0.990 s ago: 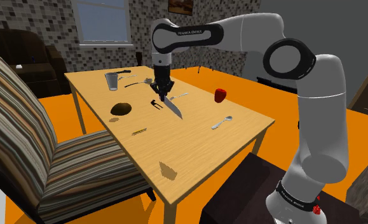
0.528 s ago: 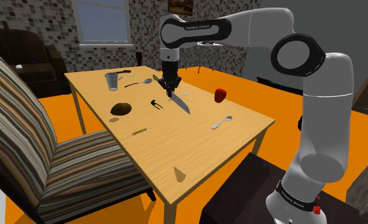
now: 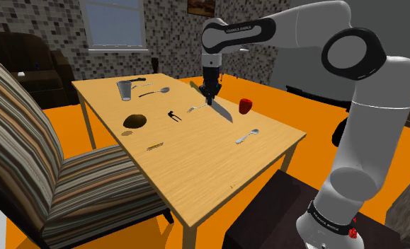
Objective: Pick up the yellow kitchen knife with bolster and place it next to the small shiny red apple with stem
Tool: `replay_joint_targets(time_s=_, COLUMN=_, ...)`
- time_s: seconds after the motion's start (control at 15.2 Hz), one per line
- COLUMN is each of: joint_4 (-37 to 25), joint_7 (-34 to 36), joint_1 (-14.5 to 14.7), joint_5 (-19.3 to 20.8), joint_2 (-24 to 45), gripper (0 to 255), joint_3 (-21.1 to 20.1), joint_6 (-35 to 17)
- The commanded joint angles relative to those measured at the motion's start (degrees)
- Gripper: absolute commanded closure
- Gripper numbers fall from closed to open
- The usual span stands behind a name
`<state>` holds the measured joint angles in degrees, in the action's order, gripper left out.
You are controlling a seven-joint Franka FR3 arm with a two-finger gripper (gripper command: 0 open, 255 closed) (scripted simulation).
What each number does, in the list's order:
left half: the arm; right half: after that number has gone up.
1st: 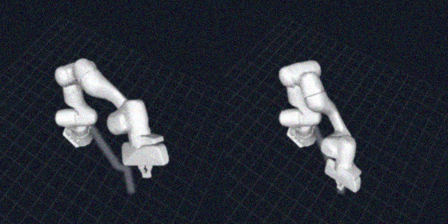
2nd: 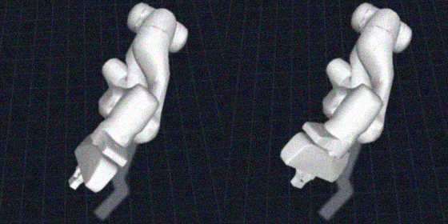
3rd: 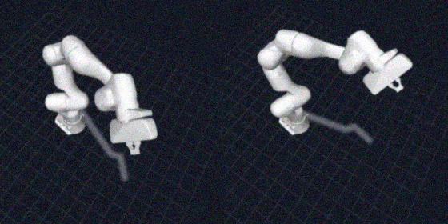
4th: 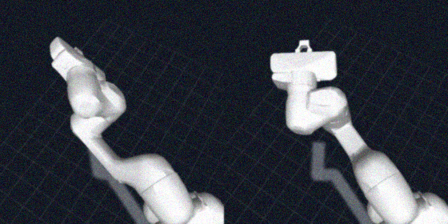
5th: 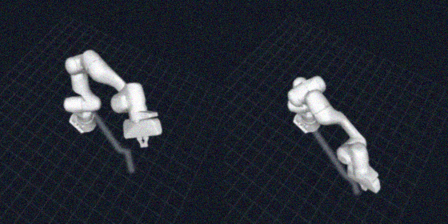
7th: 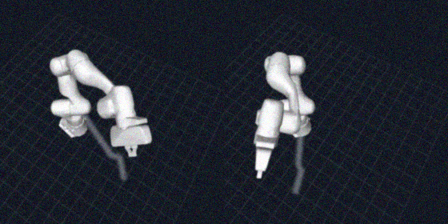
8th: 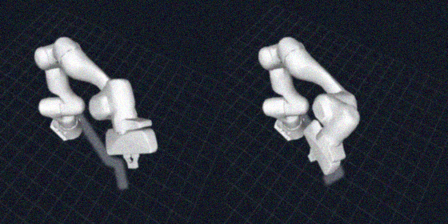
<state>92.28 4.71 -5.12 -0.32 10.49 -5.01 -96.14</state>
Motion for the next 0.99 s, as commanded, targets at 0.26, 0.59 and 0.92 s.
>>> replay_joint_targets(time_s=0.26, joint_4=5.9, joint_7=-7.6, joint_1=-4.4, joint_5=0.1, joint_2=-4.3, gripper=255, joint_3=3.2, joint_6=-1.5)
replay_joint_targets(time_s=0.59, joint_4=8.5, joint_7=-14.0, joint_1=-7.9, joint_5=0.6, joint_2=-6.4, gripper=255, joint_3=6.2, joint_6=-2.0)
replay_joint_targets(time_s=0.92, joint_4=9.4, joint_7=-20.5, joint_1=-11.3, joint_5=1.2, joint_2=-7.0, gripper=255, joint_3=9.3, joint_6=-2.3)
